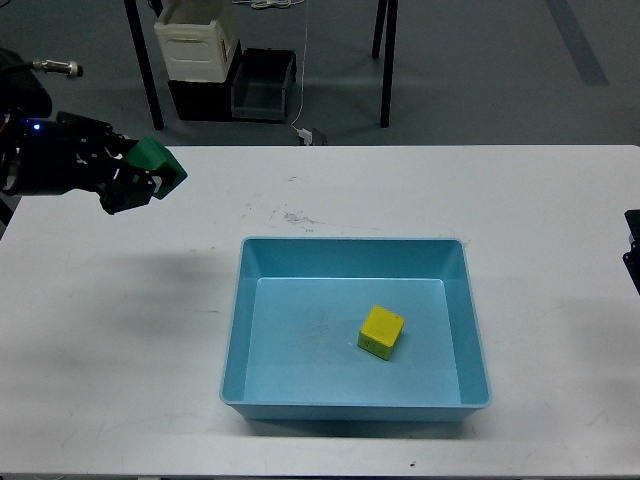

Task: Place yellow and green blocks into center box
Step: 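Lift the green cube with the left gripper, then move the green cube into the box beside the yellow cube and release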

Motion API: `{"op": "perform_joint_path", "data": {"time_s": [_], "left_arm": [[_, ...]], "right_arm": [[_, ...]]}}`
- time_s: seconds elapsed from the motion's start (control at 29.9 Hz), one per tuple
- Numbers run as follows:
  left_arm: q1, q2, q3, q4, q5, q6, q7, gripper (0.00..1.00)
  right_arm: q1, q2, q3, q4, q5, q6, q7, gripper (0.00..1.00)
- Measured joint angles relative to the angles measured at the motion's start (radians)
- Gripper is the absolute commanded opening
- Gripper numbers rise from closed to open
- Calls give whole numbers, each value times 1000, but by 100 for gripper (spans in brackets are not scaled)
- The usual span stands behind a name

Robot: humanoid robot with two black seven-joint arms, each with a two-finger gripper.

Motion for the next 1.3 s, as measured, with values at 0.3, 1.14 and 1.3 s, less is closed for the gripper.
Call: {"op": "perform_joint_path", "data": {"time_s": [0.3,1.14,1.3], "left_arm": [[-115,-240,17,-88,26,-141,0,19],[-151,-663,421,147,218,-149,0,55],[-119,-664,418,150,211,-149,0,80]], "right_arm": [[3,2,-6,-15,0,1,0,100],[14,3,-1,-35,0,0,0,100],[15,3,-3,-35,0,0,0,100]]}}
